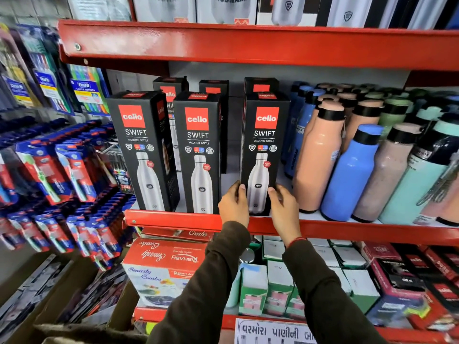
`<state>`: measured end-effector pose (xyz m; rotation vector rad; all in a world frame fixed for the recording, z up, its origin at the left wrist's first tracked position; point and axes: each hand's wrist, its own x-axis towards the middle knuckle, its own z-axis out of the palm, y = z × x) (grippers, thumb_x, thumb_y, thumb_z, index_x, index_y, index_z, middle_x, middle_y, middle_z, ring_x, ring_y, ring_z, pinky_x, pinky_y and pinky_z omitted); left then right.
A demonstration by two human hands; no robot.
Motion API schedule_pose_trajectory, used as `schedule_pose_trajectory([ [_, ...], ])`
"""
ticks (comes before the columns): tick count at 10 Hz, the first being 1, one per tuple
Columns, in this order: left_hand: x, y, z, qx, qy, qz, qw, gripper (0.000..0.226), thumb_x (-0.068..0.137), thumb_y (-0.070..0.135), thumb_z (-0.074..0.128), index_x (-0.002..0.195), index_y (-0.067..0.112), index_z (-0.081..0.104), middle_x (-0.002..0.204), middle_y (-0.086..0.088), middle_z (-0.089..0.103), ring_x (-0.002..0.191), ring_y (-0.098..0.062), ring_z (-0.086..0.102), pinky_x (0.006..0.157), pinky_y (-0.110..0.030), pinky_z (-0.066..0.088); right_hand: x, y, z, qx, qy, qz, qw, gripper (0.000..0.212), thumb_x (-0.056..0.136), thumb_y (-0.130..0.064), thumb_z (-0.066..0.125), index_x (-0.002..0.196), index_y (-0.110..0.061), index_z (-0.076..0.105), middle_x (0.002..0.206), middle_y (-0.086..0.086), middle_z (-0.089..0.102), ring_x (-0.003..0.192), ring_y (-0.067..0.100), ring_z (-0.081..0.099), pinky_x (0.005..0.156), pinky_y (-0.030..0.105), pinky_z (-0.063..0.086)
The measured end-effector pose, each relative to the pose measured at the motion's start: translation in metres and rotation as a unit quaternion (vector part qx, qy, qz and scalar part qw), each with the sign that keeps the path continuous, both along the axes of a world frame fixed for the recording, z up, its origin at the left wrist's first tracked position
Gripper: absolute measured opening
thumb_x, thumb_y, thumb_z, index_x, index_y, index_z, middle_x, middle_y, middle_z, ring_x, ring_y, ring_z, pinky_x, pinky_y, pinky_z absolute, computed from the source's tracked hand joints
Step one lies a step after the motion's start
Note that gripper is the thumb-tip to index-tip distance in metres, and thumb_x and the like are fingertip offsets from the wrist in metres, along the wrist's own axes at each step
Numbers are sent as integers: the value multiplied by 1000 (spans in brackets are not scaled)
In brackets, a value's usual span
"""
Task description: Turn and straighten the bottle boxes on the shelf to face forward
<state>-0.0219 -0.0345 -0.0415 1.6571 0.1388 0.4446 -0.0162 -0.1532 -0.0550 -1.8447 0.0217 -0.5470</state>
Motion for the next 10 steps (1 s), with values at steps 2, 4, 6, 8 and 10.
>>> schedule_pose_trajectory([
  [2, -19, 5, -3, 1, -8, -13, 1000, 36, 100, 25, 51, 130, 8, 60, 127, -10, 67, 108, -8, 57, 99, -20, 41, -20, 2, -3, 5, 2, -6, 1000, 38, 101, -28, 52, 134, -10, 58, 128, 6, 65, 115, 15, 61, 100, 28, 45],
  [4, -29, 7, -2, 15, -5, -17, 1000, 37, 100, 27, 50, 132, 9, 59, 129, -7, 66, 107, -4, 53, 96, -17, 39, -32, 5, 1, -9, 7, -15, 1000, 39, 101, -27, 51, 134, -8, 57, 131, 9, 64, 119, 19, 60, 106, 39, 46],
  [6, -30, 8, 3, 19, 8, -19, 1000, 38, 101, 27, 49, 132, 8, 59, 130, -9, 65, 115, -14, 59, 99, -19, 39, -36, 6, 7, -24, 11, -5, 1000, 32, 102, -26, 50, 129, -12, 60, 122, 6, 67, 109, 13, 61, 93, 24, 42],
  [8, -35, 5, 7, 28, 24, -17, 999, 38, 101, 27, 48, 133, 7, 58, 131, -11, 64, 122, -22, 59, 100, -21, 38, -37, 7, 7, -62, 23, -16, 998, 32, 102, -25, 47, 128, -11, 59, 122, 11, 67, 114, 24, 62, 94, 29, 45],
  [10, -38, 3, 10, 40, 19, 1, 999, 37, 101, 26, 47, 133, 8, 57, 130, -12, 65, 121, -23, 59, 95, -18, 36, -41, 3, 10, -63, 54, 11, 996, 42, 103, -27, 47, 140, -8, 48, 136, 14, 59, 126, 28, 56, 99, 26, 40],
])
